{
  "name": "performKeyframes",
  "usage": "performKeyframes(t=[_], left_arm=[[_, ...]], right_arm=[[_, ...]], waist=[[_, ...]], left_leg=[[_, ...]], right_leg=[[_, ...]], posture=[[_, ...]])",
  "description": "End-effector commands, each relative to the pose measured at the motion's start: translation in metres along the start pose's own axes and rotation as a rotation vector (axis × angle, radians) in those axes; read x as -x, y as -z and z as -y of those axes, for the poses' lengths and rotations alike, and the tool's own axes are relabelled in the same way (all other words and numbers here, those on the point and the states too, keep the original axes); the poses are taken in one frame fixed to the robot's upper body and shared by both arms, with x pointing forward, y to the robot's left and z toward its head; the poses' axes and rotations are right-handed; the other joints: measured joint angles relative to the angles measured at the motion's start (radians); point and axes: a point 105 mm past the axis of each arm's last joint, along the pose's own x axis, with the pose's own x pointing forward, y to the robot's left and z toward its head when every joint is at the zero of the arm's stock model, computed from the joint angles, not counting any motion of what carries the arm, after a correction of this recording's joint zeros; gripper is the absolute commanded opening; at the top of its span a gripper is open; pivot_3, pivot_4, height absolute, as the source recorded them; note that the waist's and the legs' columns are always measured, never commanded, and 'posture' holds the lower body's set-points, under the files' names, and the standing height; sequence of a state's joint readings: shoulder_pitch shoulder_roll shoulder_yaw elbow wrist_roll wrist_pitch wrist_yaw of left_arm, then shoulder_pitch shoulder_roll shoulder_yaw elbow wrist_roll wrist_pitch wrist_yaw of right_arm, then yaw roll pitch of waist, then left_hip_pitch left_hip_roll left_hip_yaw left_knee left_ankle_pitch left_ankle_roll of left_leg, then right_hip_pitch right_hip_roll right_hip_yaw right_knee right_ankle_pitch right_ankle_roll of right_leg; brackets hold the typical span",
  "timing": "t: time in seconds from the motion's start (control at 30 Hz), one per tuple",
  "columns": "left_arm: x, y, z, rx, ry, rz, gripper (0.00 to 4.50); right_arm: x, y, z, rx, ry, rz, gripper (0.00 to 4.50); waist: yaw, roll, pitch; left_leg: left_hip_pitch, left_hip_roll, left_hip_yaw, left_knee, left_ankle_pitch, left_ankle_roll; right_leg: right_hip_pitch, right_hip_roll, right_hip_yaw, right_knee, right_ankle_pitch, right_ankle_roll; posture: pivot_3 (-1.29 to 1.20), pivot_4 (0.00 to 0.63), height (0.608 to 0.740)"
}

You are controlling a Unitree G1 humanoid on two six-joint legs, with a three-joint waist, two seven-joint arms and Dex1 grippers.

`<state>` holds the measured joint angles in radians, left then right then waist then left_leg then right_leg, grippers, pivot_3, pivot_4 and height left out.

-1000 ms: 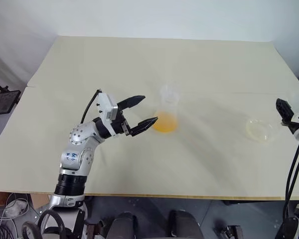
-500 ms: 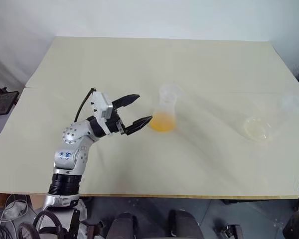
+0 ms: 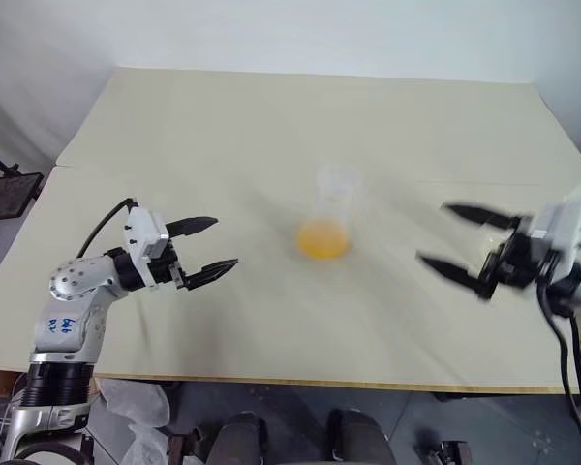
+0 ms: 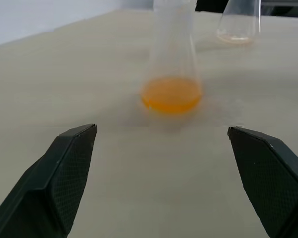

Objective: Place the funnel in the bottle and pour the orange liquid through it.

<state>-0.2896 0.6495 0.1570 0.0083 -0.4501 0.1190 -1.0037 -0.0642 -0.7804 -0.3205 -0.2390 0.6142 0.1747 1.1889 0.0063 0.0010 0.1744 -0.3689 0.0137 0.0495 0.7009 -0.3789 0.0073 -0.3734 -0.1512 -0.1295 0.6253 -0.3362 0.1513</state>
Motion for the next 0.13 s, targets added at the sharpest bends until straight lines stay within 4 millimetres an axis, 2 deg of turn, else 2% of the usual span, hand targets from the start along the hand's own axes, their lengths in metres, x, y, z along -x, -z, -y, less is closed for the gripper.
performKeyframes(t=[0.03,0.13], left_arm=[[0.005,0.000,0.004,-0.081,-0.022,-0.019,4.50],[0.010,0.011,0.009,-0.078,-0.038,-0.035,4.50]], right_arm=[[0.005,0.005,-0.016,0.056,-0.043,0.000,4.47],[0.017,0.021,-0.018,0.038,0.008,-0.013,4.47]], waist=[[-0.001,0.000,0.000],[-0.001,0.000,0.000]], left_leg=[[0.000,0.000,0.000,0.000,0.000,0.000],[0.001,0.001,0.000,0.001,0.000,0.000]], right_leg=[[0.000,0.000,0.000,0.000,0.000,0.000],[0.001,0.000,0.000,0.000,0.000,0.000]], posture=[[0.00,0.150,0.740],[0.00,0.150,0.740]])
